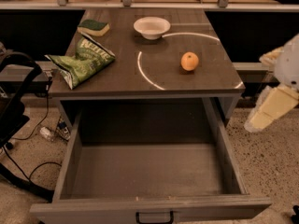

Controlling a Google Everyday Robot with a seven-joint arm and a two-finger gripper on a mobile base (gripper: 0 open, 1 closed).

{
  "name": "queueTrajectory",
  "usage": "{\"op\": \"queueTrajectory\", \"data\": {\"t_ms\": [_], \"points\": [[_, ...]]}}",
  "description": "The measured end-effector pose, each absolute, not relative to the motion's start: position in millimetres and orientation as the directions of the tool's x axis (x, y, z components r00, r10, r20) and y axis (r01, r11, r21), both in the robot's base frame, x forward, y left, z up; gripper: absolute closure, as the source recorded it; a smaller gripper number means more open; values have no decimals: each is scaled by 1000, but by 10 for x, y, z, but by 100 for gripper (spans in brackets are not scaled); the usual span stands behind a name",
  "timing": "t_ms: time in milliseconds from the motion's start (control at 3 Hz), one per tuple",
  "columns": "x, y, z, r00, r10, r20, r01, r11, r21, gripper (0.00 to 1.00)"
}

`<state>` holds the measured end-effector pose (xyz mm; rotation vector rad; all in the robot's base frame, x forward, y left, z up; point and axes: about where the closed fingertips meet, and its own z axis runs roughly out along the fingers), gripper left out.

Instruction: Place orange into top drawer

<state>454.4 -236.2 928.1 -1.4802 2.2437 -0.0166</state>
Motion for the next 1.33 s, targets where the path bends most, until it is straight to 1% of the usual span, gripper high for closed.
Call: {"op": "queueTrajectory", "data": {"t_ms": [333, 667, 1000, 1333], "points": [[4649, -2480, 8797, -374, -778, -505, -825, 528, -202, 0], [5008, -2357, 8518, -264, -634, -727, -790, 574, -214, 0], [5390, -2304, 8644, -126, -531, -838, -724, 627, -288, 0], [5554, -2241, 8752, -69, -534, -843, -688, 638, -347, 0]]}}
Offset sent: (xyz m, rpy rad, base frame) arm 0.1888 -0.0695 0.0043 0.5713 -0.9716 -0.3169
